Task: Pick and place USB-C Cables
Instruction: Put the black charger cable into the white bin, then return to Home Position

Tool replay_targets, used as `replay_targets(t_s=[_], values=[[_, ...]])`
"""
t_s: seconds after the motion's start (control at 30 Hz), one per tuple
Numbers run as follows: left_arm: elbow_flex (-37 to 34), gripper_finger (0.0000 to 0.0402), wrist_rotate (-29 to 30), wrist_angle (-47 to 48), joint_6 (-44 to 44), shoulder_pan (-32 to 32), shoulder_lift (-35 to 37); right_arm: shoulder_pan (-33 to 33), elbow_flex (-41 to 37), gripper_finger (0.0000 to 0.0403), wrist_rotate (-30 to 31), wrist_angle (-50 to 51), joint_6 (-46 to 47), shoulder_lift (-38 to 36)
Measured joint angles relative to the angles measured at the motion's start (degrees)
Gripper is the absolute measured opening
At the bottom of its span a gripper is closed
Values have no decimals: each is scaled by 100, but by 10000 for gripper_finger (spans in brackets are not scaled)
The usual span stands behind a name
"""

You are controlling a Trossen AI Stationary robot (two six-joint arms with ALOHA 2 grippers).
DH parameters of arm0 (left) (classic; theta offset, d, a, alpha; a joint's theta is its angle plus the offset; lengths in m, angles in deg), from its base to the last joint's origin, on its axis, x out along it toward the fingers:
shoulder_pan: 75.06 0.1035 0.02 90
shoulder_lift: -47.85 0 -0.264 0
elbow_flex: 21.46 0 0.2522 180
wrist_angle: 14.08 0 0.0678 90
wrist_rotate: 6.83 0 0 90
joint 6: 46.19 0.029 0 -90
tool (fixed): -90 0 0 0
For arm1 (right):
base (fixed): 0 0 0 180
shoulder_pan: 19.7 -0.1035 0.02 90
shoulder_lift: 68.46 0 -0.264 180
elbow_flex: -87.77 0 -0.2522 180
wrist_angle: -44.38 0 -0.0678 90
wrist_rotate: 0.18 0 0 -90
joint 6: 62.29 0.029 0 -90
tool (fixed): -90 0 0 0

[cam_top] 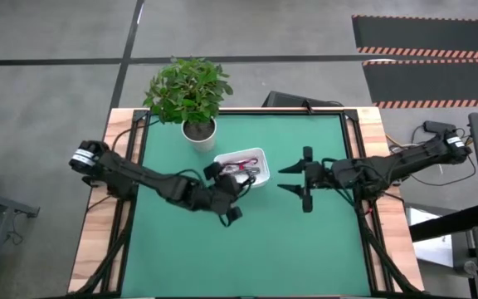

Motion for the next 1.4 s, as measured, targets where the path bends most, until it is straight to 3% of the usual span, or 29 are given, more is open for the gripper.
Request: replay_targets(t_s=[0.1,0.5,1.07,1.4], values=[[159,31,-367,-40,302,312,0,0,-4,194,71,174,2,-148],[114,31,-943,-22,747,1084,-357,-2,-91,194,54,280,0,-281],[153,31,-1055,79,1120,1553,-1167,2,-242,194,54,307,268,-163],[153,112,-1031,78,1084,1577,-1263,2,-254,194,58,307,302,-163]])
